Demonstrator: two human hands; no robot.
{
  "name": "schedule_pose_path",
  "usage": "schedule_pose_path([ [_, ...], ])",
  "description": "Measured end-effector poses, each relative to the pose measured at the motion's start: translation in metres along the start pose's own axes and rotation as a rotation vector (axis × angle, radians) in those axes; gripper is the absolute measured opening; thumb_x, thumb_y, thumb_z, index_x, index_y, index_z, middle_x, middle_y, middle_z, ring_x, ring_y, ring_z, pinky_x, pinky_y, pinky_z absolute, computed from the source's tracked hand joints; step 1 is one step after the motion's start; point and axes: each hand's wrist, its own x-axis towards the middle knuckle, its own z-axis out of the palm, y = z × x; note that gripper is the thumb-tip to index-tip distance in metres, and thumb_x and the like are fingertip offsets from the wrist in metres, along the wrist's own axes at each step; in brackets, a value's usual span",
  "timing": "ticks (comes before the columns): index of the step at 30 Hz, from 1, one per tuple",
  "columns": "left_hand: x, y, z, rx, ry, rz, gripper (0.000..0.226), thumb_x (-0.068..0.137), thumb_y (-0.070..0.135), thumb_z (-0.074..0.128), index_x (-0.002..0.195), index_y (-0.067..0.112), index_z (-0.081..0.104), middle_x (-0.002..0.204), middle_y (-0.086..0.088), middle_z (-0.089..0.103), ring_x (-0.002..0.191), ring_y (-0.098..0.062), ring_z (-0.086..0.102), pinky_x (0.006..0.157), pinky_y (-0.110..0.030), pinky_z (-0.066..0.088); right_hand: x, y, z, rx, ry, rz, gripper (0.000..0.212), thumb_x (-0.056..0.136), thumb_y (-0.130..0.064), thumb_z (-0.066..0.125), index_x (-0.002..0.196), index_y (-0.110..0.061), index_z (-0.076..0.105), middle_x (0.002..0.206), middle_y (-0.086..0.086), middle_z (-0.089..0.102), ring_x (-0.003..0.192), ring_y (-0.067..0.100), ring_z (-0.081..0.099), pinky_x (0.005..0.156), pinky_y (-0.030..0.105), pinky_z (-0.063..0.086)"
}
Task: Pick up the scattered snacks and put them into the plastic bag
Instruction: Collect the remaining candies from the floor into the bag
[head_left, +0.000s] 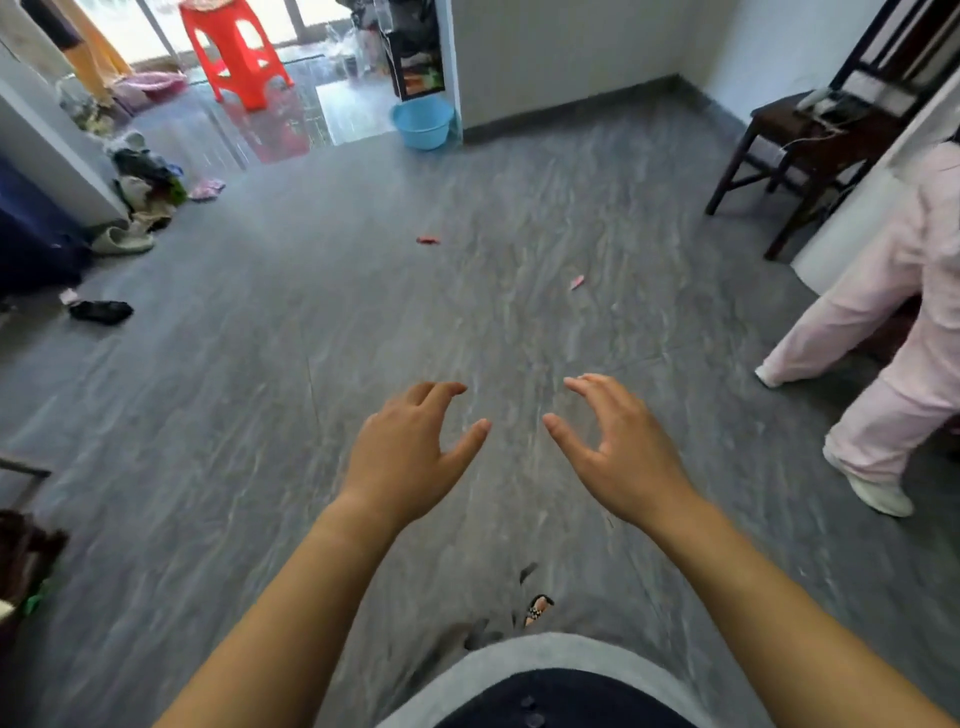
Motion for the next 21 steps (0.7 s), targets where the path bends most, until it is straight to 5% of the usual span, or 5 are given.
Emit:
schedule_pose_path([
  [10, 0.251, -0.048, -0.025, 0.005, -0.025, 0.000, 0.054, 0.087, 0.059, 0.042, 0.131, 0.027, 0.044, 0.133, 0.003, 0.051, 0.116, -0.020, 0.053, 0.088, -0.037, 0.046, 0.254, 0.009, 0.000, 0.038, -0.021, 0.011, 0.057, 0.087, -0.053, 0.045, 0.133, -0.019, 0.041, 0.142, -0.002, 0.039, 0.134, 0.014, 0.031, 0.107, 0.029, 0.026],
  [21, 0.561, -0.035, -0.058, 0.071, -0.208, 0.286, 0.056, 0.087, 0.061, 0.038, 0.132, 0.028, 0.042, 0.135, 0.003, 0.049, 0.121, -0.022, 0.048, 0.095, -0.040, 0.044, 0.485, 0.050, -0.050, 0.048, 0.183, 0.250, 0.054, 0.084, -0.050, 0.052, 0.128, -0.019, 0.047, 0.137, -0.002, 0.044, 0.128, 0.014, 0.038, 0.102, 0.024, 0.028],
])
